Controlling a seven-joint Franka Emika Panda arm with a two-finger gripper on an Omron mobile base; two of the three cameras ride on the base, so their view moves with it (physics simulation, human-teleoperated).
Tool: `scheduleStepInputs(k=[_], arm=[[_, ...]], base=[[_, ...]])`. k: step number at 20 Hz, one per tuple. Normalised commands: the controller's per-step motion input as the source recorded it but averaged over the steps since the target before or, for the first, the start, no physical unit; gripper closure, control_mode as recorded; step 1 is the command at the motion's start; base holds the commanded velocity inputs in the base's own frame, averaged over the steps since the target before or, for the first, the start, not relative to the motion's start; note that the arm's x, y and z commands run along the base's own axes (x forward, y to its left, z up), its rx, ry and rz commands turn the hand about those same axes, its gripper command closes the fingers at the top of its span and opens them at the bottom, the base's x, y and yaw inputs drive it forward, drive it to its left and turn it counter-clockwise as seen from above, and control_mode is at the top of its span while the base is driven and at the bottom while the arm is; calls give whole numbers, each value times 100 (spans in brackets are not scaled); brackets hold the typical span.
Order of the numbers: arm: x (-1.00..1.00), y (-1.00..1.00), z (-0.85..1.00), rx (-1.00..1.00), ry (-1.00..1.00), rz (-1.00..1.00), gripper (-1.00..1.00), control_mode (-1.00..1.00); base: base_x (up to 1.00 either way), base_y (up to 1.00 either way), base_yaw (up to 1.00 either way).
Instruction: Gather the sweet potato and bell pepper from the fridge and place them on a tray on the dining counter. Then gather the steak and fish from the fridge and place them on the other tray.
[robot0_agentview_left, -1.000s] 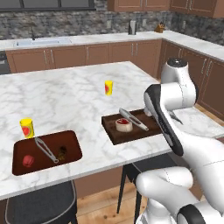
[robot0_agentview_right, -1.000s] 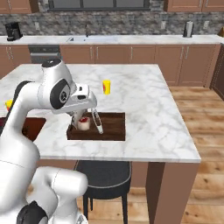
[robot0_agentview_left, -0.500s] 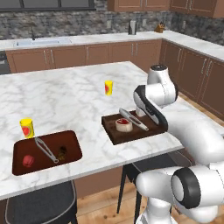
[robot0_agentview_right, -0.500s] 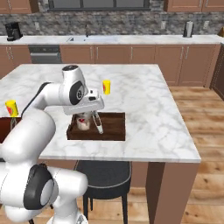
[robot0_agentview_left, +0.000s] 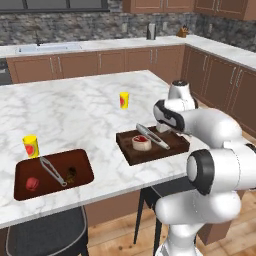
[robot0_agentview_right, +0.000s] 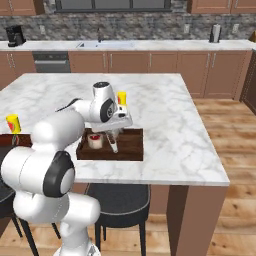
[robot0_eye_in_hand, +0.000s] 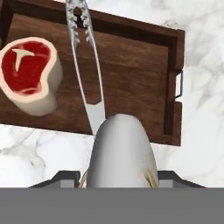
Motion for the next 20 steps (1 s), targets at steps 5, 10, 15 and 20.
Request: scheduleStepInputs(k=[5,10,15,20], arm=[[66,-8,-52,0,0,2,100,-100],[46,0,-50,0,0,2,100,-100],[13,0,-45,0,0,1,100,-100],[40,0,-35,0,0,1,-100,-100]], base=[[0,0,0],[0,0,0],[0,0,0],[0,0,0]])
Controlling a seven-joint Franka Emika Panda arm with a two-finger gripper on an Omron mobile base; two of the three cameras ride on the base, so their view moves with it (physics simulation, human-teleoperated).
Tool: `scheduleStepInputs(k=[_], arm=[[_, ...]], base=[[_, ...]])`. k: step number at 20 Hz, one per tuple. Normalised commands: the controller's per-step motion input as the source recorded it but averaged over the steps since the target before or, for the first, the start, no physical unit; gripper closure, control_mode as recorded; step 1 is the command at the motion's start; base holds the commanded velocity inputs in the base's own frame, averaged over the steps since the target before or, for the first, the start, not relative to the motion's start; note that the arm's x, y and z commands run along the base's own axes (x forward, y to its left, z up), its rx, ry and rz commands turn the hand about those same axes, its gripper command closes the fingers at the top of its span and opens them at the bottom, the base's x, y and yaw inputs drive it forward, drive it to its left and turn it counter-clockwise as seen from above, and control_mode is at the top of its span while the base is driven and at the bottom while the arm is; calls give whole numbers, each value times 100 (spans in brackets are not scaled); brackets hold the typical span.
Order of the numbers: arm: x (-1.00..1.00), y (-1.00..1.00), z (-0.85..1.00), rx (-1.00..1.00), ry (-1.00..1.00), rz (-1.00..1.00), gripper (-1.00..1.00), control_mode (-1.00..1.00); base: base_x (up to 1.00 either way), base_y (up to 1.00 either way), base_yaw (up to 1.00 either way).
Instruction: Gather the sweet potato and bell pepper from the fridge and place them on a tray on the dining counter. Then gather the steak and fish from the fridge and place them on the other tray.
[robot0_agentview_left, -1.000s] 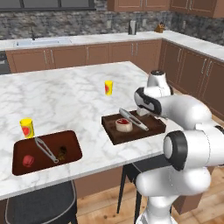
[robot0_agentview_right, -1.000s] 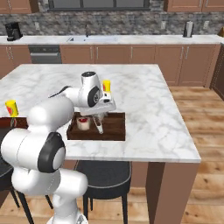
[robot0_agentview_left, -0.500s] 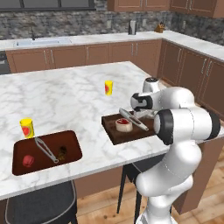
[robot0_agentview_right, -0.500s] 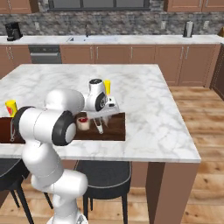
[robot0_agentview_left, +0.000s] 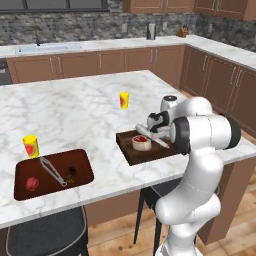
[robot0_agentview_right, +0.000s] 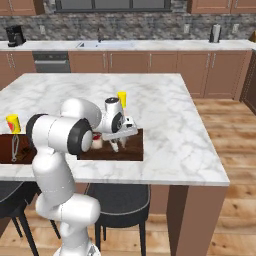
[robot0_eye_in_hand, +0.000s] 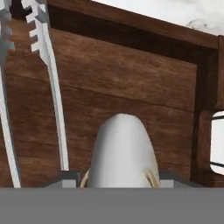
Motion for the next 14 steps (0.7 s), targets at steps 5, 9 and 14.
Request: scheduleStepInputs(k=[5,9,14], arm=[[33,-3,-13,0,0,3,-100,-100],[-2,-1,0,0,0,5,-100,-100],[-51,0,39,0,-2,3,-100,-100]], base=[[0,0,0],[0,0,0],[0,0,0]])
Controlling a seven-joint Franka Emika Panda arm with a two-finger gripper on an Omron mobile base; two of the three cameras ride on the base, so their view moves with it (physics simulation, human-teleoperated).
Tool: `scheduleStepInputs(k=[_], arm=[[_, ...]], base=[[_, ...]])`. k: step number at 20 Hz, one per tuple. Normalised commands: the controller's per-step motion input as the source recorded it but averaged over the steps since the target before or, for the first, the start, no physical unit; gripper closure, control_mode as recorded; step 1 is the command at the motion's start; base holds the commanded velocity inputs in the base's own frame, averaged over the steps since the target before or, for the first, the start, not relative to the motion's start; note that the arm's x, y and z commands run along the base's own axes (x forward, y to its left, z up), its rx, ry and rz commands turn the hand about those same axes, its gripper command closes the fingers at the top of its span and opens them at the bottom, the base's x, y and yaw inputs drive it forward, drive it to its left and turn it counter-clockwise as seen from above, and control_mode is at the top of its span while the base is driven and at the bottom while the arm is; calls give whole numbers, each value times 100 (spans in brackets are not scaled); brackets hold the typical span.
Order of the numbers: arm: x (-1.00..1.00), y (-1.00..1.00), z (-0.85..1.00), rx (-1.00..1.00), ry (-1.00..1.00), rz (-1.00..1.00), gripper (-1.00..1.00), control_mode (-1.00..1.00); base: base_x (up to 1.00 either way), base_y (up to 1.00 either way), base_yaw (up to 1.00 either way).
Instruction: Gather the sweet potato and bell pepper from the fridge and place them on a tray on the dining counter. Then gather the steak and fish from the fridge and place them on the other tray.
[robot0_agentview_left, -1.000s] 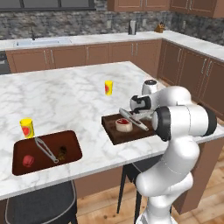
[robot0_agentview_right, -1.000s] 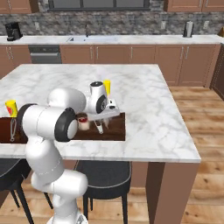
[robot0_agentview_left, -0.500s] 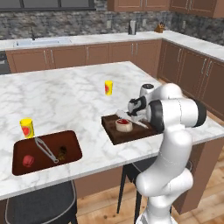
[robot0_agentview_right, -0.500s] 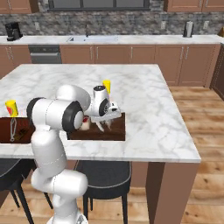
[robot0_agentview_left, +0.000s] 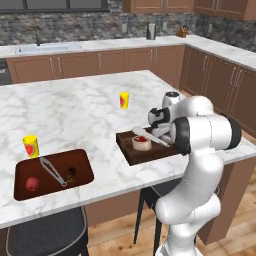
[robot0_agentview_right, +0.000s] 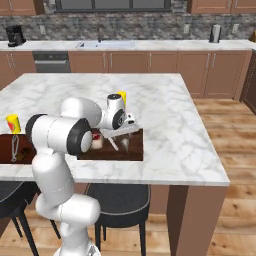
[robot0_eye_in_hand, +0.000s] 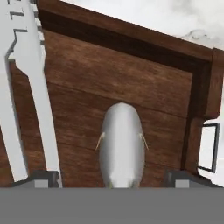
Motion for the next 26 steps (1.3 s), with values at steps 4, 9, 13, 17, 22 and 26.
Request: scheduleStepInputs(k=[4,9,13,17,22,26], arm=[[-71,0,77,0,-3,3,-100,-100],[-92,9,67,1,-2,2,-100,-100],[-100,37,40,0,0,1,-100,-100],[-100,61,13,0,0,0,-100,-100],[-100,66,11,0,0,0,-100,-100],[-100,46,30,0,-12,0,-100,-100]], base=[[0,0,0],[0,0,0],[0,0,0],[0,0,0],[0,0,0],[0,0,0]])
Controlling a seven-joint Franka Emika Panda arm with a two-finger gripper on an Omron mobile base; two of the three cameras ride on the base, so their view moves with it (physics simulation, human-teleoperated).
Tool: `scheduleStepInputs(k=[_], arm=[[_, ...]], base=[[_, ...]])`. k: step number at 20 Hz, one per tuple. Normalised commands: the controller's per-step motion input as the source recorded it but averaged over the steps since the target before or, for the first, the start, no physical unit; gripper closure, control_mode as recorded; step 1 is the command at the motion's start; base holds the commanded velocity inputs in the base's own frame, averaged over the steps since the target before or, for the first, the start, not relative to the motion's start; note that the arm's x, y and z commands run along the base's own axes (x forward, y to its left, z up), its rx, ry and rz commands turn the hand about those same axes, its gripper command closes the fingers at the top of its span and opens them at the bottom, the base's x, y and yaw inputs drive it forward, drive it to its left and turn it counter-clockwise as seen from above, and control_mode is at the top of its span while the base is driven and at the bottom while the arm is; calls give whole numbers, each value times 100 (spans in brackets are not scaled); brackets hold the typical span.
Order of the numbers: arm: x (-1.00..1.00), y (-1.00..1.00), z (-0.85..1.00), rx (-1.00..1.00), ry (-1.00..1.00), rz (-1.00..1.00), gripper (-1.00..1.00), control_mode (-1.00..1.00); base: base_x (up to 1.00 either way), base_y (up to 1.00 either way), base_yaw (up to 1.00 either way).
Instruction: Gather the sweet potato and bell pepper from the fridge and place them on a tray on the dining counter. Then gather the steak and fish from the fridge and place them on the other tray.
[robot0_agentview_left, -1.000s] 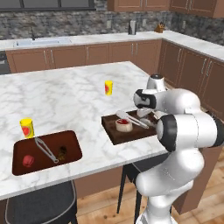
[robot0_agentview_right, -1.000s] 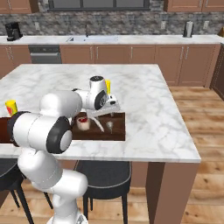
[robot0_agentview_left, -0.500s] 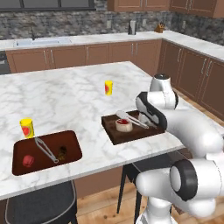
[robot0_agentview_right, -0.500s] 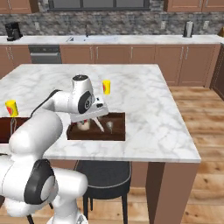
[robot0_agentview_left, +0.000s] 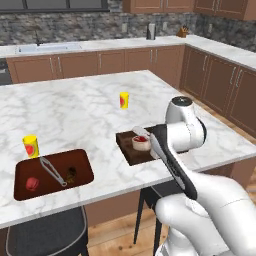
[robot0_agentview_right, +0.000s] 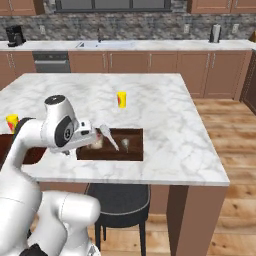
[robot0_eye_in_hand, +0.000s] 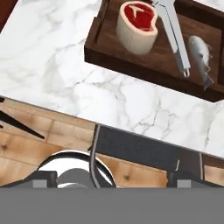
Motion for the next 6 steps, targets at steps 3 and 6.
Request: scheduleStepInputs(k=[3,6], arm=[[-100,18,41,0,-26,0,-100,-100],[-100,10,45,-1,-31,0,-100,-100]], base=[[0,0,0],[0,0,0]])
